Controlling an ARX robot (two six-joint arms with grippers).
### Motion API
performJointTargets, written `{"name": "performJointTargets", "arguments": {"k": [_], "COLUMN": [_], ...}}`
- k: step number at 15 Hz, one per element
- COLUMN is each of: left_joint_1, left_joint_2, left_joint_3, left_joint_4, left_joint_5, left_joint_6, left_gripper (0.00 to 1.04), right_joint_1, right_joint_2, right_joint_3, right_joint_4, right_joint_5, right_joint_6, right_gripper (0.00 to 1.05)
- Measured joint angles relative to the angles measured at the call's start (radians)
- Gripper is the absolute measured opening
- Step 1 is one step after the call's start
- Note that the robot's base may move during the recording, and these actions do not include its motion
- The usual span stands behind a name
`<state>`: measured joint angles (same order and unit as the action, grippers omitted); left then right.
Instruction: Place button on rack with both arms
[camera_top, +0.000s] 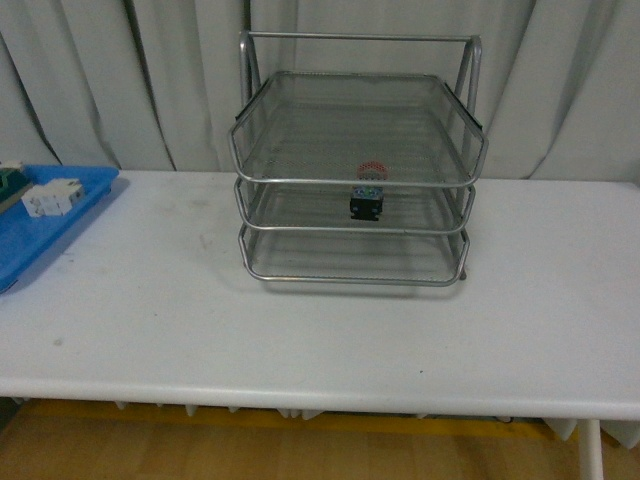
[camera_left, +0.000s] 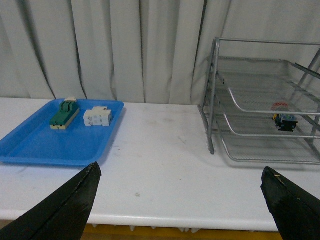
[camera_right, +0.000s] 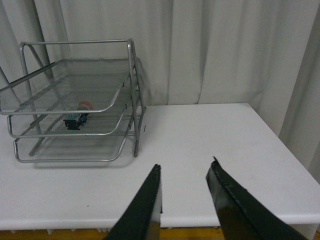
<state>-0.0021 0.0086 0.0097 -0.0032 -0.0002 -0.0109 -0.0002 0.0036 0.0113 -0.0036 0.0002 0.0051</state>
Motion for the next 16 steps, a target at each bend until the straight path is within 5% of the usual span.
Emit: {"name": "performJointTargets", "arguments": {"k": [6,16], "left_joint_1": [0.000,0.000], "left_joint_2": [0.000,0.000], "left_joint_3": [0.000,0.000], "left_joint_4": [0.000,0.000], "left_joint_5": [0.000,0.000], "left_joint_6": [0.000,0.000], "left_gripper": [0.98,0.98], "right_joint_1": [0.000,0.000], "right_joint_2": [0.000,0.000], "right_joint_3": [0.000,0.000], "right_joint_4": [0.000,0.000], "right_joint_5": [0.000,0.000], "right_joint_6": [0.001,0.000], "right_gripper": [1.00,0.98]}}
